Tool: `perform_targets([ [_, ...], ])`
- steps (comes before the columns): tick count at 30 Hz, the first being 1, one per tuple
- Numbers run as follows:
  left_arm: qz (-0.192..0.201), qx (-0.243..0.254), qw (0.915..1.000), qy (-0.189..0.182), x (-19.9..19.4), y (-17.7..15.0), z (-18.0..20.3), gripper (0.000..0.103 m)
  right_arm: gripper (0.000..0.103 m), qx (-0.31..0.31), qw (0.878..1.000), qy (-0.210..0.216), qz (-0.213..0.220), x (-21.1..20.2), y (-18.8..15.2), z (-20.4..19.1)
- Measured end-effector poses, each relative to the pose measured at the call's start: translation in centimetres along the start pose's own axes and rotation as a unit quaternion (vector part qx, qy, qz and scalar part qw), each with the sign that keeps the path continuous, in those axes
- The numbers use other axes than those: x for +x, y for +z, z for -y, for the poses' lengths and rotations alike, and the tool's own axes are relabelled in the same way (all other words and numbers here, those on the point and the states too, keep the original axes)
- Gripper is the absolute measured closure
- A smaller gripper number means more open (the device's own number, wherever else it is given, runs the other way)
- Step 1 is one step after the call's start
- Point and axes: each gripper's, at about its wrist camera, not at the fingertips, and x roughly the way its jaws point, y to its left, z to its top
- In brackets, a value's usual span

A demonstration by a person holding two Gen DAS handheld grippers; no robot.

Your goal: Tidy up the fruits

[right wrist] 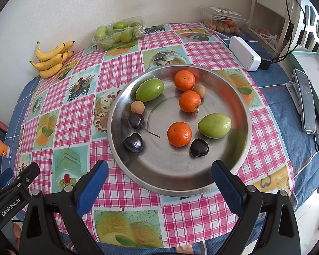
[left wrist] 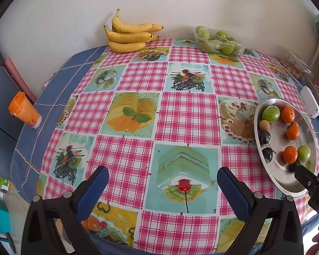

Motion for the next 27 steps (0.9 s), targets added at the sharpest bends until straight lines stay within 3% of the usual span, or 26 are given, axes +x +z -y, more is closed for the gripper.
perform_targets([
  [27, 0.003, -0.024, 0.9997, -0.001, -0.09, -0.04, -0.92, 0.0, 0.005, -0.002, 1.0, -0.001, -0.004, 0.17, -0.18, -0.14],
])
